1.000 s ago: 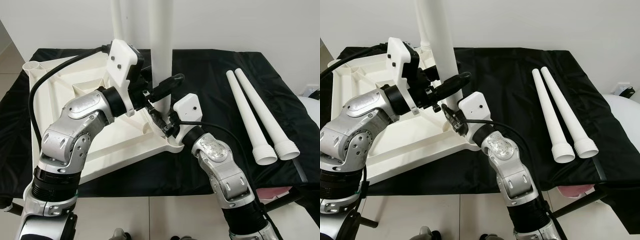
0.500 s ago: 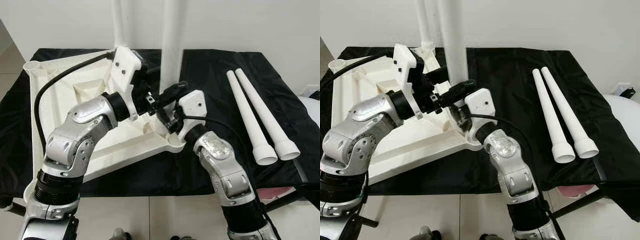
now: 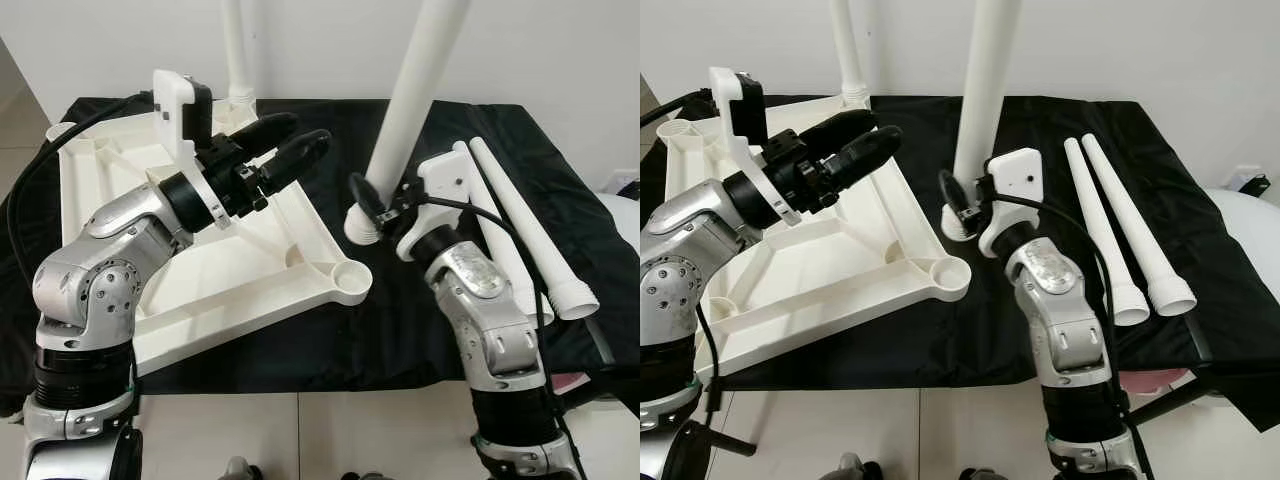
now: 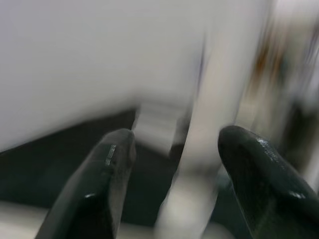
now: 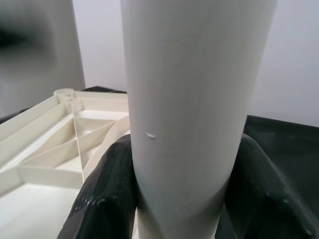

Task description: Building children table

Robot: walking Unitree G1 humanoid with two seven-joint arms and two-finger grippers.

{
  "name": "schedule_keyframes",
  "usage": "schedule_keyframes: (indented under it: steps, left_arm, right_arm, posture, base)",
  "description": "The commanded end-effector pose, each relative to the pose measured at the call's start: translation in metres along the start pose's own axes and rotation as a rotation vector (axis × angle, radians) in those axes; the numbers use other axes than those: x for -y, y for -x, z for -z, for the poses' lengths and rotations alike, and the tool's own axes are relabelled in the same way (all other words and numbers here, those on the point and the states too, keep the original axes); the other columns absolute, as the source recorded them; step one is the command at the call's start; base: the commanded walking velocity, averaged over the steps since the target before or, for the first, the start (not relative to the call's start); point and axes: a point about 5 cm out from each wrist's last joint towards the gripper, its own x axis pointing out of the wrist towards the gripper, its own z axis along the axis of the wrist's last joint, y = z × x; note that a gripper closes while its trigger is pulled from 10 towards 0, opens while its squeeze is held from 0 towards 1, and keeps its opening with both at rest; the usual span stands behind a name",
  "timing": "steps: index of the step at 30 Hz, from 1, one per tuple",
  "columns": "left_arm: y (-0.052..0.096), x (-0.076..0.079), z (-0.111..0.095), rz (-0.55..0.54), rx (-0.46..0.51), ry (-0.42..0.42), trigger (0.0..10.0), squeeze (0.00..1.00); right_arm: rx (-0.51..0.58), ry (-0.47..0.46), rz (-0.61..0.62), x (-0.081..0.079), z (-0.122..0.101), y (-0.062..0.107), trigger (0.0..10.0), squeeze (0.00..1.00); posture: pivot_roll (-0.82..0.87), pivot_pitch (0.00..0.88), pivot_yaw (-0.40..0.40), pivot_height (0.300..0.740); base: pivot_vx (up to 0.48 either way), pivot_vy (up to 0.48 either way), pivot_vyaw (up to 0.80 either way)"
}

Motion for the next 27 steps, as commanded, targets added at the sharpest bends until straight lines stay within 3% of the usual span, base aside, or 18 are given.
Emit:
schedule_keyframes:
  steps: [1,2,6,14,21,22,23,27]
  left_arm:
    - [0.0,0.007,0.039,0.021,-0.205,-0.057,10.0,0.0]
    - [0.002,0.016,0.059,0.071,-0.314,-0.103,10.0,0.0]
    - [-0.011,0.034,0.083,0.124,-0.359,-0.017,10.0,0.0]
    - [-0.023,0.044,0.093,0.149,-0.373,-0.009,10.0,0.0]
    - [-0.021,0.052,0.099,0.197,-0.386,-0.037,9.9,0.0]
    - [-0.021,0.051,0.102,0.19,-0.397,-0.042,9.0,0.0]
    - [-0.021,0.051,0.102,0.19,-0.397,-0.042,9.0,0.0]
    - [-0.022,0.048,0.108,0.168,-0.417,-0.05,3.4,0.0]
  right_arm:
    - [-0.001,-0.006,0.0,0.004,-0.003,0.005,10.0,0.0]
    - [-0.02,-0.008,-0.011,0.003,-0.001,0.006,10.0,0.0]
    - [-0.04,-0.025,-0.069,-0.005,0.001,0.009,10.0,0.0]
    - [-0.055,-0.031,-0.11,-0.009,0.0,0.011,10.0,0.0]
    - [-0.068,-0.059,-0.116,-0.014,0.003,0.012,10.0,0.0]
    - [-0.07,-0.064,-0.119,-0.016,0.004,0.012,10.0,0.0]
    - [-0.07,-0.064,-0.119,-0.016,0.004,0.012,10.0,0.0]
    - [-0.074,-0.075,-0.128,-0.019,0.005,0.011,10.0,0.0]
  posture:
    - [0.03,0.135,-0.014,0.74]
    - [0.03,0.135,-0.014,0.74]
    - [0.02,0.14,-0.014,0.74]
    - [0.01,0.144,-0.011,0.74]
    - [0.02,0.144,-0.015,0.74]
    - [0.02,0.143,-0.018,0.74]
    - [0.02,0.143,-0.018,0.74]
    - [0.02,0.145,-0.022,0.74]
  base:
    - [0.0,0.0,0.0]
    - [0.0,0.0,0.0]
    - [0.0,0.0,0.0]
    - [0.0,0.0,0.0]
    - [0.0,0.0,0.0]
    - [0.0,0.0,0.0]
    - [0.0,0.0,0.0]
    - [0.0,0.0,0.0]
